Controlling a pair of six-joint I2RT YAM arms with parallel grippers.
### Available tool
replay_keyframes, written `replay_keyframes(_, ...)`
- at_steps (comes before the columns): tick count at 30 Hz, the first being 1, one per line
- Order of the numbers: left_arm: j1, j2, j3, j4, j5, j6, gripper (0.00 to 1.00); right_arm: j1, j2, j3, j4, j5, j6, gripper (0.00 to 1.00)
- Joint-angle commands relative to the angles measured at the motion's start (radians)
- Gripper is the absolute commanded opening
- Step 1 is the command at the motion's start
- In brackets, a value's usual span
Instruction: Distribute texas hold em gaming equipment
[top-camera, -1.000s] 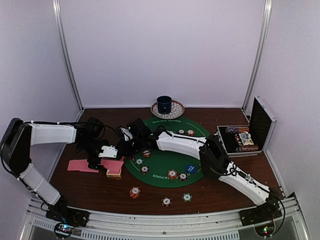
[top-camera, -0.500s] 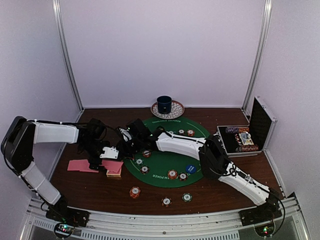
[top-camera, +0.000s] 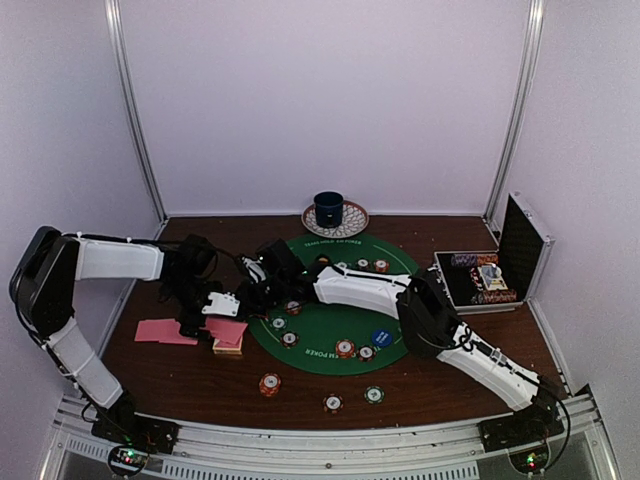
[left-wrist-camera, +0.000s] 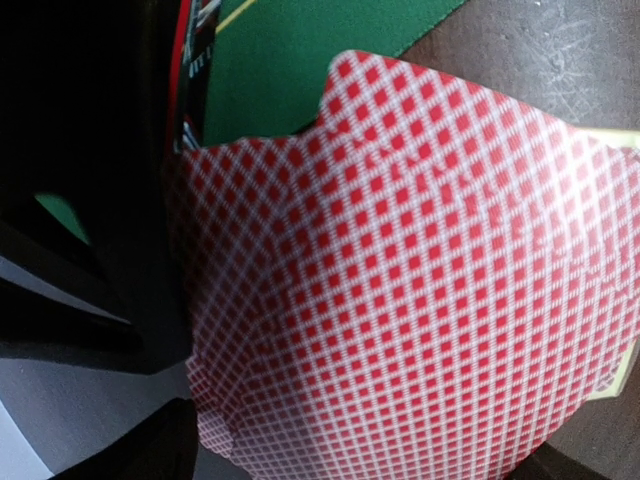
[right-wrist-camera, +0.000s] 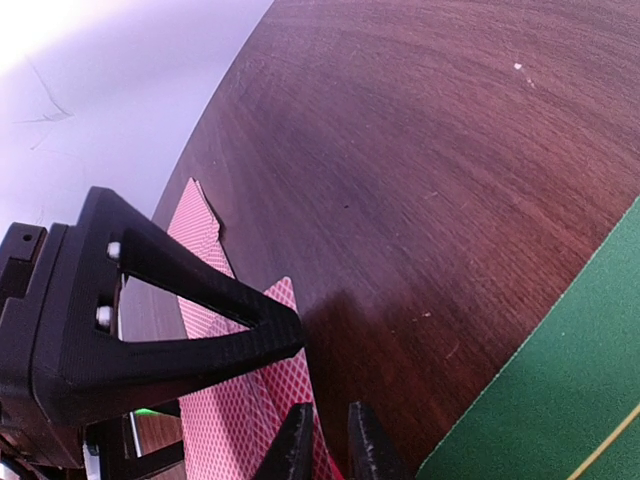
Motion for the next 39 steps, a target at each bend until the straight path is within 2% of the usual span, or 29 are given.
replay_keyframes(1,-0.005,0.032,0.054,-0.028,0.006,-0.003,0.98,0.007,-0.038,-0.025,0.055,-0.032,0.027,0.17)
replay_keyframes(18,-0.014,0.037,0.101,-0.040,0.006,-0.031,0.98,0.006,-0.047,-0.034,0.053,-0.047,0.024,0.14)
replay_keyframes(39,-0.033,0.048,0.077,0.038,-0.054,-0.040,0.98,0.007,-0.038,-0.033,0.069,-0.061,0.030,0.10)
